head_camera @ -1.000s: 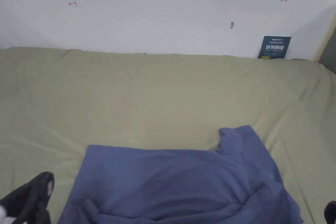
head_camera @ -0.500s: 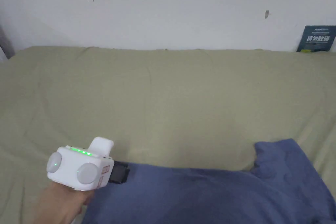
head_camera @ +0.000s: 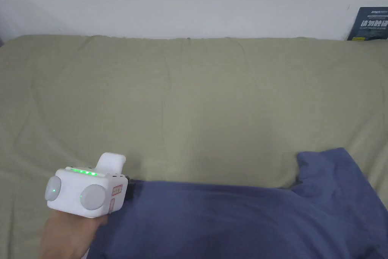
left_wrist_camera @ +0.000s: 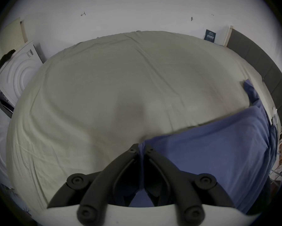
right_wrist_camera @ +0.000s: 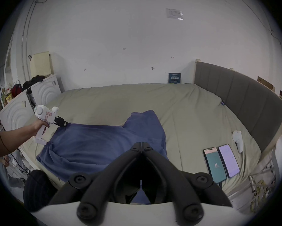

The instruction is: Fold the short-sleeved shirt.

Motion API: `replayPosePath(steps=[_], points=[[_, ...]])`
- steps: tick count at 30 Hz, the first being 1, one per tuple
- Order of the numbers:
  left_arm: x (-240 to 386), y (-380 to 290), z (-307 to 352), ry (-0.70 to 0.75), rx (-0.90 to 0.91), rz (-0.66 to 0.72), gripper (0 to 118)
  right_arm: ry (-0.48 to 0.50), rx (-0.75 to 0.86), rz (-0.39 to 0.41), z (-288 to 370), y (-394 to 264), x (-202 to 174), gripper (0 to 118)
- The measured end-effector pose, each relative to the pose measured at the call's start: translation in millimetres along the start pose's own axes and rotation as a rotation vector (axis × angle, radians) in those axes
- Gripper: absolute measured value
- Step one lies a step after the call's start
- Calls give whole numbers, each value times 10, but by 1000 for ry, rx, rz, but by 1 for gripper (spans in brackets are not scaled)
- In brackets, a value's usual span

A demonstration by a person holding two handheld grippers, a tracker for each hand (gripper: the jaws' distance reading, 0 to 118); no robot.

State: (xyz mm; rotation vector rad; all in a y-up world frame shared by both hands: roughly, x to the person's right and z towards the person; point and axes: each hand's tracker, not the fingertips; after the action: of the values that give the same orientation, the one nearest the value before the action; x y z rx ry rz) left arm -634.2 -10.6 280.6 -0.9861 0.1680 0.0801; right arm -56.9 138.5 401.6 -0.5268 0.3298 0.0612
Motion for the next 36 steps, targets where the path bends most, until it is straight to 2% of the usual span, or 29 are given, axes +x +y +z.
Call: replayPosePath(steps=[4,5,7,8,9,10,11,12,14,19,20,21,22,23,25,28,30,32,35,36], points=[[99,-76,418,-43,99,15,0,-17,-80,123,-519,181,61,0],[136,-90,526,-63,98,3,0,-25,-106,135,-714,207,134,0],[221,-128,737,-66,118,-21,0,5,-170,111,-1218,316,287,1],[225,-143,813,-76,128,-30,0,3,-200,101,-1458,353,355,9],[249,-160,893,-83,131,-31,0,3,-247,85,-1769,404,431,26],[267,-176,961,-87,137,-31,0,25,-321,73,-2080,447,517,57],[282,-190,1013,-90,142,-30,0,32,-390,60,-2351,475,578,102],[288,-199,1050,-95,151,-31,0,-18,-448,57,-2616,485,603,118],[293,-210,1097,-98,158,-28,0,-69,-452,100,-2993,508,640,118],[239,-209,1101,-103,160,-13,0,-163,-550,3,-3541,391,777,118],[216,-212,1096,-100,159,-15,0,-152,-550,-5,-3566,365,770,104],[197,-205,1084,-100,156,-14,0,-135,-562,-27,-3567,331,828,67],[184,-202,1075,-100,154,-13,0,-137,-563,-30,-3557,319,796,24],[173,-200,1063,-97,152,-12,0,-149,-562,-3,-3533,298,734,5],[178,-193,1055,-100,149,-4,0,-151,-517,52,-3396,276,649,2],[109,-177,949,-95,148,-3,0,-54,-533,30,-3316,287,638,1],[63,-155,882,-85,146,0,0,-91,-443,112,-3116,389,608,1],[-59,-176,852,-57,163,16,0,-47,-385,100,-2882,549,604,1],[-159,-239,1130,-59,226,56,0,8,-259,135,-2360,757,613,1],[-67,-286,1399,-60,256,61,0,28,-221,147,-2085,813,588,1]])
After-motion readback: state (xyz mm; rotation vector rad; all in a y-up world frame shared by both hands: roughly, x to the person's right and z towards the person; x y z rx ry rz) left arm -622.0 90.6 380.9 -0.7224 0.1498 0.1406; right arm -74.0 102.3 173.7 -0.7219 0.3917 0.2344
